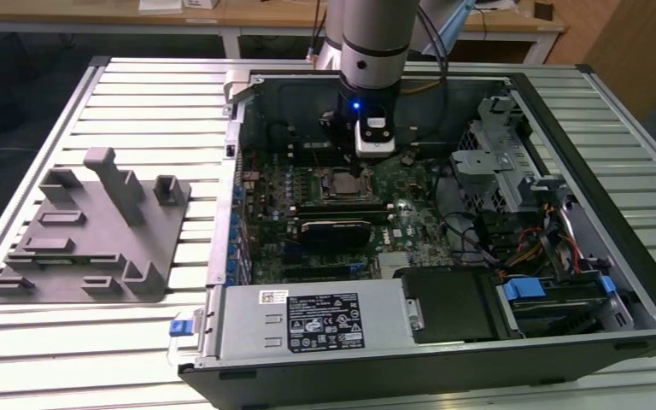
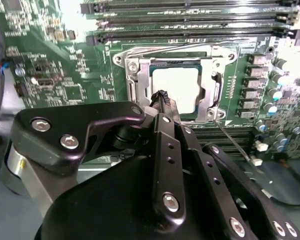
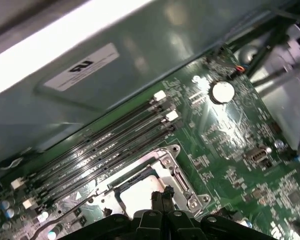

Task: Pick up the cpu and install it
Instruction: 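Close the cpu cover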

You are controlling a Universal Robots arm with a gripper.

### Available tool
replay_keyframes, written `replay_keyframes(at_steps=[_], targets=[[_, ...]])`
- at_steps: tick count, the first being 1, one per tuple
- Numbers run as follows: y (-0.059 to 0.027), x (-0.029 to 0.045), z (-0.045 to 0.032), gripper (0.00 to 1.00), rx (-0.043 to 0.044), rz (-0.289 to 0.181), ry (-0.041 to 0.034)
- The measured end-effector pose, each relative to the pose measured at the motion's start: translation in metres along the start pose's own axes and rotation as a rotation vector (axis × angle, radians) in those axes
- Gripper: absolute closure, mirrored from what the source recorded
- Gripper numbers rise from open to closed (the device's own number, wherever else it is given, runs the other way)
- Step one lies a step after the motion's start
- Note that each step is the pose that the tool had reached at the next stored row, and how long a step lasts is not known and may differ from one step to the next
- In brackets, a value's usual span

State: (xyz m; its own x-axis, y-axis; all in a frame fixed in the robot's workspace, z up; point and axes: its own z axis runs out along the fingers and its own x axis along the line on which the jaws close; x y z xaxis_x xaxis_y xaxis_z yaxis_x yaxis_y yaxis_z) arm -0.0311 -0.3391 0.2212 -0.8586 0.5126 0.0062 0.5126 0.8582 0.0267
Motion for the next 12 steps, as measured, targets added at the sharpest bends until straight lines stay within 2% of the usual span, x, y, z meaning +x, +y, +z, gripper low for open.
replay_keyframes(at_steps=[8,12], targets=[[-0.0001,0.0,0.0015,0.89,-0.0114,-0.124,0.0105],[-0.0001,0.0,0.0025,0.89,-0.0137,-0.189,0.0142]])
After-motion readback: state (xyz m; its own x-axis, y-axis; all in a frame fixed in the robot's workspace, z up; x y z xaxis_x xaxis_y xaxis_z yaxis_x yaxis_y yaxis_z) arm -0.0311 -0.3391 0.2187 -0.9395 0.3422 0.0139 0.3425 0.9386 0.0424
